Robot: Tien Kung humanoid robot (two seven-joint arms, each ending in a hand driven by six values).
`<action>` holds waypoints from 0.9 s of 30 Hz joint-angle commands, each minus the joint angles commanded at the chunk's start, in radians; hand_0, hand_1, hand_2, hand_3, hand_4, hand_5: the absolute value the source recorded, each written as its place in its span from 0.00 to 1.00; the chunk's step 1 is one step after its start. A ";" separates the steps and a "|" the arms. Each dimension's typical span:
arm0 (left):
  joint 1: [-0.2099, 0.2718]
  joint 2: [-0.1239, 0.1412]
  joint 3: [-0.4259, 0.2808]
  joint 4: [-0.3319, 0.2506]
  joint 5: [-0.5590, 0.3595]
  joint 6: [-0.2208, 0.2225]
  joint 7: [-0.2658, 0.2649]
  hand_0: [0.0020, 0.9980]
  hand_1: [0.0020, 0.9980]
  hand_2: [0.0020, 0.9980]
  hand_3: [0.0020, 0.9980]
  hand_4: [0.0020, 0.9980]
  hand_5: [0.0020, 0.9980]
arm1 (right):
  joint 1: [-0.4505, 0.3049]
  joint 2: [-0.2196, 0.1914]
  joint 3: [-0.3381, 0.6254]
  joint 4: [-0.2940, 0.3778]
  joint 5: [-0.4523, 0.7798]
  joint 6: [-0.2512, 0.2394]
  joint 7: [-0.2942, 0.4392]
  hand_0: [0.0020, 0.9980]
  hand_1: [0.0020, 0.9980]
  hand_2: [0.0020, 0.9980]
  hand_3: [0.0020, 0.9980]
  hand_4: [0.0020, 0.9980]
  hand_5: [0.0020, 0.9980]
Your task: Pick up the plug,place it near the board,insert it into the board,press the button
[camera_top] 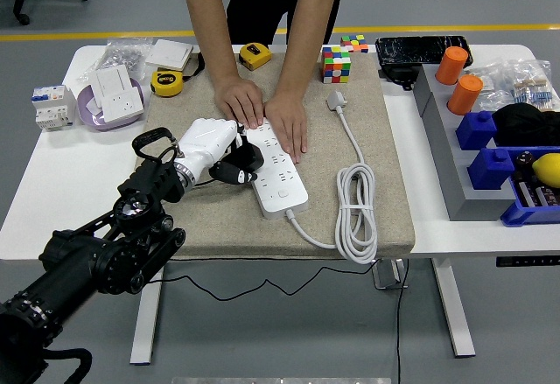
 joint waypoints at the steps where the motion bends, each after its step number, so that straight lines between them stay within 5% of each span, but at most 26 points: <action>1: -0.002 0.002 0.001 0.000 0.000 -0.002 0.000 0.49 0.44 0.30 0.37 0.55 0.01 | 0.000 0.000 0.001 0.000 0.000 0.000 0.000 0.82 0.72 0.70 0.64 0.94 0.61; 27: -0.037 0.059 0.045 -0.055 -0.005 -0.101 0.026 0.50 0.48 0.33 0.37 0.57 0.01 | -0.002 0.001 0.005 0.000 0.002 -0.001 -0.001 0.82 0.72 0.70 0.64 0.94 0.61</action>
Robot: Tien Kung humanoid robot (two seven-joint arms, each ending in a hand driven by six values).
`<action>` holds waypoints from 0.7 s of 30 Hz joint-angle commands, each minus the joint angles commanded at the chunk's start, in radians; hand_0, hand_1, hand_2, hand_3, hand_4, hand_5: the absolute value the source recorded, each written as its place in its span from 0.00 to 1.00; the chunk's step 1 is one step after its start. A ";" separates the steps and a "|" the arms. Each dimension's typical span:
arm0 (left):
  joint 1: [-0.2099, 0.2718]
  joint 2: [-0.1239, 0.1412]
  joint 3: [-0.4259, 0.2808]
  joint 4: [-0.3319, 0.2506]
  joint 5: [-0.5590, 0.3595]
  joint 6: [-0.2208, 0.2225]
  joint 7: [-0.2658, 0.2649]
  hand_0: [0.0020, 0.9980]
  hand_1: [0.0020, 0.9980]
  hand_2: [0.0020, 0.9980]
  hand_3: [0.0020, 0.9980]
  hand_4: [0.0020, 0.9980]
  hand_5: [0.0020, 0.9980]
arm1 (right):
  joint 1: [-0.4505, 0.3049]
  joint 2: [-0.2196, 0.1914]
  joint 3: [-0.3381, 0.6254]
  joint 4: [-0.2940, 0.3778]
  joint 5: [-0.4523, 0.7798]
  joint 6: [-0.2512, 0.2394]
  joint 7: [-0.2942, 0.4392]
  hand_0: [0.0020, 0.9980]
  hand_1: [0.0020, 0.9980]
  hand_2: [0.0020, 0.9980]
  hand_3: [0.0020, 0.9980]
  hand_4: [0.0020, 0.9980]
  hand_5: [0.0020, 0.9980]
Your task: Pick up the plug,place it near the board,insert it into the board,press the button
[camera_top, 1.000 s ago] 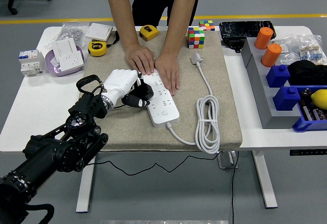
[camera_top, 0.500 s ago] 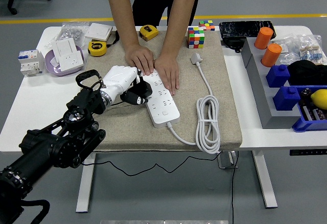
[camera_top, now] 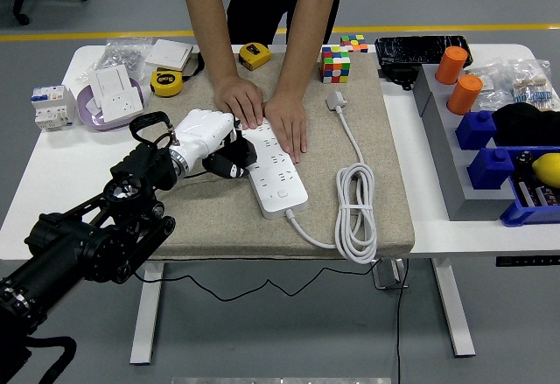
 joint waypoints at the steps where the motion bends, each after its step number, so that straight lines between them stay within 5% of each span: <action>1: -0.001 0.000 0.001 0.001 0.000 -0.003 0.001 0.50 0.48 0.33 0.37 0.57 0.01 | 0.000 0.000 -0.001 0.000 0.000 0.000 0.000 0.82 0.72 0.70 0.64 0.94 0.61; 21: -0.006 -0.008 0.017 0.008 0.000 -0.020 0.004 0.51 0.49 0.35 0.37 0.57 0.02 | 0.000 -0.001 -0.003 0.000 0.003 -0.001 0.001 0.82 0.72 0.70 0.64 0.94 0.60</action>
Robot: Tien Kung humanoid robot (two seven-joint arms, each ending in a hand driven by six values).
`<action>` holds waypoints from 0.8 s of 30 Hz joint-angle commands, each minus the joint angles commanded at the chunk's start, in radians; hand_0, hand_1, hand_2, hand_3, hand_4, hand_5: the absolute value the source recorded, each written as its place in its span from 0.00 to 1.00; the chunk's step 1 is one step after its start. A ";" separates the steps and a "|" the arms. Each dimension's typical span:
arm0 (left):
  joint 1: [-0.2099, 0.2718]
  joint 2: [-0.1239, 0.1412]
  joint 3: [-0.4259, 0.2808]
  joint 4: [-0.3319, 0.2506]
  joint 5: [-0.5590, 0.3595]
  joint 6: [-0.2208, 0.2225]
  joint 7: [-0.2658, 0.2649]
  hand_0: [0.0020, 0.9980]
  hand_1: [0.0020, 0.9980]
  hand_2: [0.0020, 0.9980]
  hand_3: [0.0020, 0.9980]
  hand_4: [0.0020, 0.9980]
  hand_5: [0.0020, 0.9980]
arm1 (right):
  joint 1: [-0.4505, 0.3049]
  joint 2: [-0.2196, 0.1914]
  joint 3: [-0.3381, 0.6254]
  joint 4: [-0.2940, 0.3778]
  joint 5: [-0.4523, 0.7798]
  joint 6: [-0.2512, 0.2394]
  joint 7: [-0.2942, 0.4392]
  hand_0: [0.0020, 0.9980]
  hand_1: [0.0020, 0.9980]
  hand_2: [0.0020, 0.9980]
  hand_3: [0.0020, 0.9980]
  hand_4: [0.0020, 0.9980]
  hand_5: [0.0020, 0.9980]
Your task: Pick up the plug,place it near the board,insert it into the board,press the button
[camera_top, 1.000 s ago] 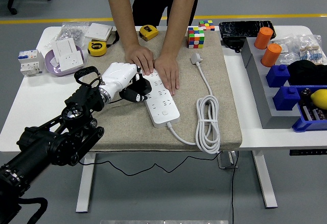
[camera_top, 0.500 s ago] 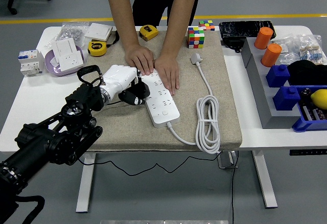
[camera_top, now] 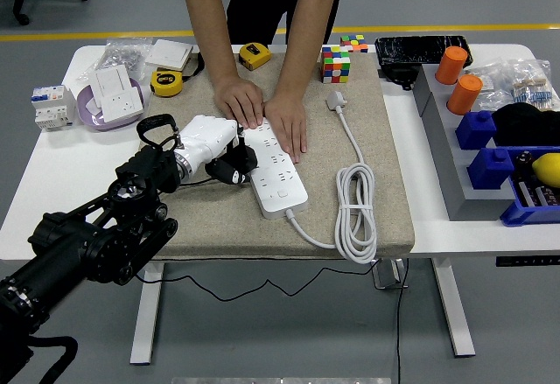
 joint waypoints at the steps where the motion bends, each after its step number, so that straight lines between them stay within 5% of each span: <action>1: 0.000 -0.001 0.000 0.000 0.000 0.001 -0.001 0.51 0.49 0.35 0.37 0.57 0.02 | 0.000 0.000 0.000 0.000 -0.001 0.000 0.000 0.82 0.72 0.70 0.64 0.94 0.60; 24: -0.018 0.003 0.021 0.018 0.005 0.001 -0.004 0.50 0.50 0.35 0.37 0.57 0.02 | 0.005 -0.002 0.004 0.000 -0.001 -0.001 0.000 0.82 0.72 0.70 0.64 0.94 0.61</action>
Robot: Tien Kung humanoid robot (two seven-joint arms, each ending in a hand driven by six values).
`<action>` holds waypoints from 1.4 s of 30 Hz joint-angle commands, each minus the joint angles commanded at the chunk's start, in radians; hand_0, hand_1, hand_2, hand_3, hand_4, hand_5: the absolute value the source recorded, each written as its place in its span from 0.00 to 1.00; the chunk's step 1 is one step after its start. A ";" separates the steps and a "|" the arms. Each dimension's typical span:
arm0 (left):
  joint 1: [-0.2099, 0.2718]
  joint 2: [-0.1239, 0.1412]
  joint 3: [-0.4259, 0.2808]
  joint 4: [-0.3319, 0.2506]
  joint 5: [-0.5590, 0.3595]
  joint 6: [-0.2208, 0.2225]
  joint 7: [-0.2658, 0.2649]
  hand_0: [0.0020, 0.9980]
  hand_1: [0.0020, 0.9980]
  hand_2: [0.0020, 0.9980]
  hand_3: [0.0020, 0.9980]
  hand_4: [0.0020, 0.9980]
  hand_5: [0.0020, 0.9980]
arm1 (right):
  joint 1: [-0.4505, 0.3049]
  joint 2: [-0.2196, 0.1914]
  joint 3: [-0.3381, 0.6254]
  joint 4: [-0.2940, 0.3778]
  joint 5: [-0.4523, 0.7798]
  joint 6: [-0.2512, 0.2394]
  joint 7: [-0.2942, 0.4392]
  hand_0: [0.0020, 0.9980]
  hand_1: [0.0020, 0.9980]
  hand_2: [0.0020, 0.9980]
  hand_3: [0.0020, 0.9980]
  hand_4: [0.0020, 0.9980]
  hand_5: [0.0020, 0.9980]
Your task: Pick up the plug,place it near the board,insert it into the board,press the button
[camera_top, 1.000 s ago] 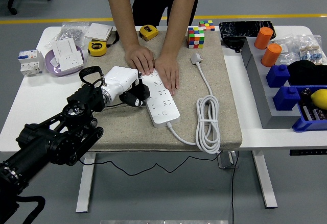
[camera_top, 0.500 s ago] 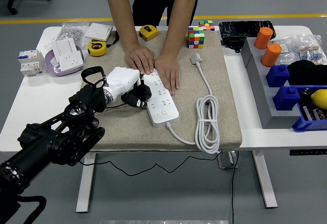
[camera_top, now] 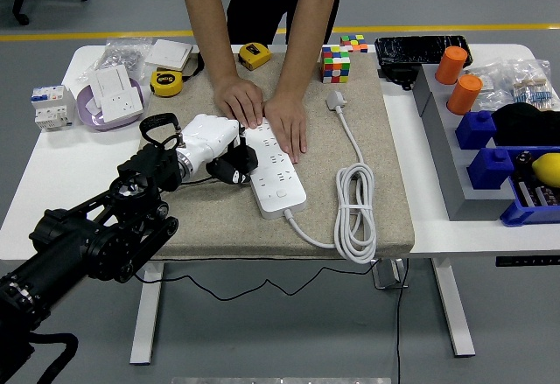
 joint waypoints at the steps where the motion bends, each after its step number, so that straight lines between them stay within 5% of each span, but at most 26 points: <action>1: -0.001 0.000 0.002 0.000 0.000 0.000 0.000 0.50 0.50 0.35 0.37 0.57 0.02 | 0.000 0.000 -0.002 0.000 0.002 0.000 0.001 0.82 0.72 0.70 0.64 0.94 0.61; 14: -0.005 0.007 0.009 -0.003 0.000 -0.016 -0.001 0.51 0.52 0.40 0.41 0.58 0.03 | 0.002 -0.001 0.000 0.000 0.001 -0.005 0.004 0.82 0.72 0.70 0.64 0.94 0.61; 15: -0.005 0.007 0.010 -0.003 0.000 -0.019 -0.002 0.53 0.66 0.55 0.54 0.63 0.05 | 0.002 -0.002 -0.002 0.000 0.003 -0.006 0.005 0.82 0.72 0.70 0.63 0.94 0.61; 26: -0.010 0.007 0.017 -0.002 -0.001 -0.026 -0.002 0.58 0.75 0.66 0.59 0.72 0.06 | 0.002 -0.002 -0.004 0.000 0.005 -0.010 0.008 0.82 0.72 0.70 0.63 0.94 0.61; 27: -0.011 0.006 0.018 -0.002 -0.002 -0.026 -0.002 0.64 0.79 0.76 0.62 0.82 0.07 | 0.001 -0.002 -0.004 0.000 0.005 -0.010 0.008 0.82 0.72 0.70 0.62 0.92 0.60; 42: -0.014 0.016 0.037 -0.023 -0.021 -0.047 0.006 0.67 0.81 0.79 0.66 0.85 0.06 | -0.003 -0.001 0.001 0.000 -0.002 -0.008 0.009 0.82 0.72 0.70 0.60 0.85 0.54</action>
